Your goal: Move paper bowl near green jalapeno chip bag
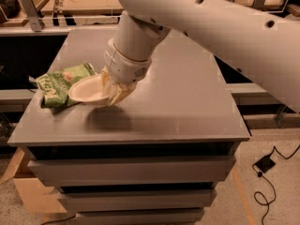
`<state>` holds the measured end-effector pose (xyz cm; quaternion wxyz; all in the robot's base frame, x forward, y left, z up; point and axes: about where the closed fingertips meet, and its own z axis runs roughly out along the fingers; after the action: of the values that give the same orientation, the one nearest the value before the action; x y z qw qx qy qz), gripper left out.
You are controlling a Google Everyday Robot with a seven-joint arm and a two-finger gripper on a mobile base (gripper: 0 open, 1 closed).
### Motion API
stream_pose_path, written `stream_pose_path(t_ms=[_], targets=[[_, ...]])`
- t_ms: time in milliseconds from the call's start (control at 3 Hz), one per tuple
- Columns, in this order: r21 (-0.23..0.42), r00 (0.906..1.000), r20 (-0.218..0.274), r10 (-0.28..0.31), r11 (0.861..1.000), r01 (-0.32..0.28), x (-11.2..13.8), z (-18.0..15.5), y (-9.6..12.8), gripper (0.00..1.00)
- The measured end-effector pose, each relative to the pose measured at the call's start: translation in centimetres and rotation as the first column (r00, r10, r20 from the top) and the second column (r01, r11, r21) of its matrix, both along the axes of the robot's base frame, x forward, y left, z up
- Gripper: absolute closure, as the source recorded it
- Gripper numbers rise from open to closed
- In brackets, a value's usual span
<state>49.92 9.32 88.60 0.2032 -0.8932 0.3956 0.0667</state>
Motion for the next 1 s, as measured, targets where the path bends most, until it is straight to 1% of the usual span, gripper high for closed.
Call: stream_pose_path(t_ms=[333, 667, 1000], targets=[[0.01, 0.9996, -0.008, 0.026, 1.0, -0.026, 0.0, -0.7, 1.3, 1.0], [0.01, 0.9996, -0.008, 0.027, 1.0, -0.027, 0.0, -0.8, 1.4, 1.0], [0.014, 0.9987, -0.016, 0.048, 0.999, -0.048, 0.6, -1.9, 2.7, 1.0]])
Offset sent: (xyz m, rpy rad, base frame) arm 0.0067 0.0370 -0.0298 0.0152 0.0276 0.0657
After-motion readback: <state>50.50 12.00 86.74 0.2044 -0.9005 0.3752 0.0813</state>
